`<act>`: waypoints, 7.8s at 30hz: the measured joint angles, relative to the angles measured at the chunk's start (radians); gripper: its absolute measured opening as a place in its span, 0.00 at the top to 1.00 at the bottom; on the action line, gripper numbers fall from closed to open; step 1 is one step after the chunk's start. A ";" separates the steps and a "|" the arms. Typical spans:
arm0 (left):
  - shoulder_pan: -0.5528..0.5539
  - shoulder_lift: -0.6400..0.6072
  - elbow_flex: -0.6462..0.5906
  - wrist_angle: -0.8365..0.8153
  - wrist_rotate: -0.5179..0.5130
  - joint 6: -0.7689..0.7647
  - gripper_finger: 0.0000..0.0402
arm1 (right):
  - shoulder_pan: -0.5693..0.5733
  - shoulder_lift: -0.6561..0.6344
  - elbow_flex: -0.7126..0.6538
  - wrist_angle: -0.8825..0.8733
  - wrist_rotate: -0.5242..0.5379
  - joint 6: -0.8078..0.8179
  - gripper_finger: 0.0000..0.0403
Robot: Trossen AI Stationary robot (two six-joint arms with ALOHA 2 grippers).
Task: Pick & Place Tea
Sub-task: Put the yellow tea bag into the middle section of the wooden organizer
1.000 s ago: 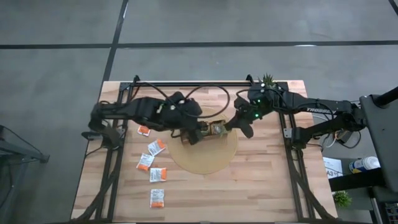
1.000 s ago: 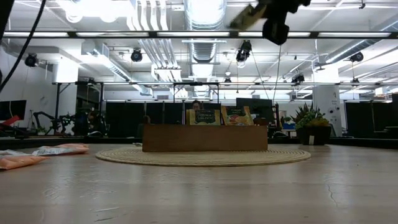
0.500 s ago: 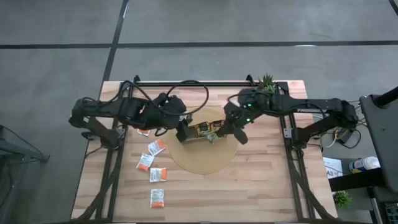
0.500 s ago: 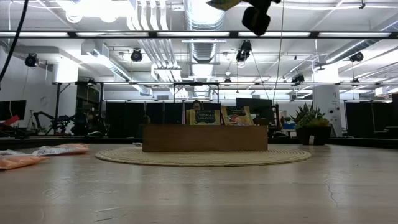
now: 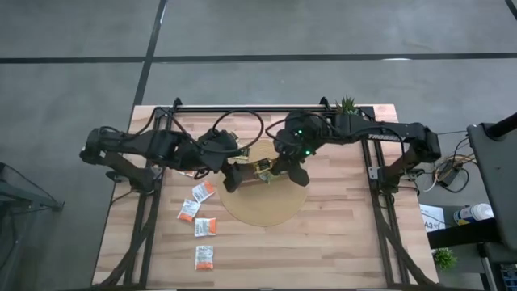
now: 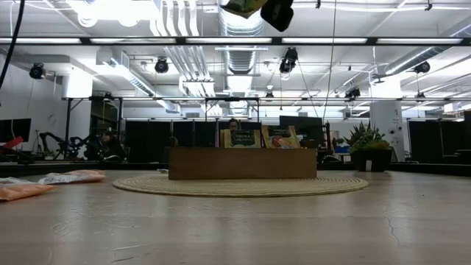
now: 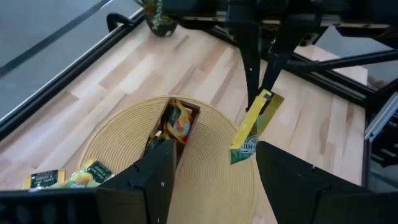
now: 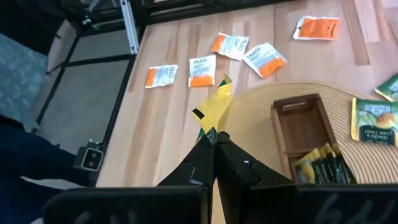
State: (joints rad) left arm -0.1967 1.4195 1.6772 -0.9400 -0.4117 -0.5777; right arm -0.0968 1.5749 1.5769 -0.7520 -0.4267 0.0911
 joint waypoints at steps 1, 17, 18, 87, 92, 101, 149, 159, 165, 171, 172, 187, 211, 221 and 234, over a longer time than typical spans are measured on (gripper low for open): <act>0.000 0.003 0.000 0.000 0.005 0.004 0.46 | 0.001 0.007 0.007 0.000 0.000 -0.001 0.98; 0.005 0.035 -0.079 0.171 0.059 0.081 0.46 | 0.001 0.013 0.019 0.044 0.003 0.014 0.98; 0.005 0.039 -0.079 0.169 0.062 0.081 0.46 | 0.001 0.013 0.019 0.050 0.003 0.014 0.98; 0.086 0.101 -0.079 0.265 0.254 0.113 1.00 | 0.016 -0.005 0.019 0.064 0.033 0.047 0.52; 0.086 0.101 -0.079 0.261 0.253 0.113 1.00 | 0.015 -0.005 0.019 0.041 0.034 0.036 0.65; 0.085 0.101 -0.079 0.258 0.270 0.114 1.00 | 0.015 -0.003 0.019 0.026 0.009 -0.013 0.98; 0.065 -0.032 -0.080 -0.213 0.279 0.035 0.56 | -0.014 0.307 0.018 -0.119 0.358 -0.588 0.98; 0.065 -0.056 -0.080 -0.213 0.279 0.059 0.56 | -0.018 0.338 0.018 -0.104 0.405 -0.612 0.98; 0.065 -0.059 -0.080 -0.213 0.279 0.072 0.56 | -0.017 0.353 0.011 -0.113 0.405 -0.626 0.98; 0.065 -0.063 -0.080 -0.213 0.279 0.073 0.56 | -0.017 0.377 0.007 -0.105 0.404 -0.626 0.98; 0.065 -0.063 -0.080 -0.213 0.279 0.073 0.56 | -0.017 0.379 0.008 -0.107 0.404 -0.626 0.98; 0.065 -0.063 -0.080 -0.213 0.279 0.073 0.56 | -0.018 0.421 0.005 -0.142 0.404 -0.626 0.94; 0.065 -0.063 -0.089 -0.259 0.160 0.130 0.56 | -0.015 0.229 0.039 -0.165 0.437 -0.368 0.62; 0.140 -0.063 -0.358 -0.183 0.008 0.143 0.56 | 0.000 0.030 0.039 -0.184 0.419 -0.191 0.66; 0.463 -0.062 -0.503 0.037 0.165 0.249 0.56 | -0.033 -0.152 0.039 -0.242 0.430 -0.280 0.66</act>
State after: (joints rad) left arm 0.2660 1.3579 1.1744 -0.9028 -0.2467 -0.3283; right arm -0.1303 1.4231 1.6161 -0.9939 0.0029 -0.1890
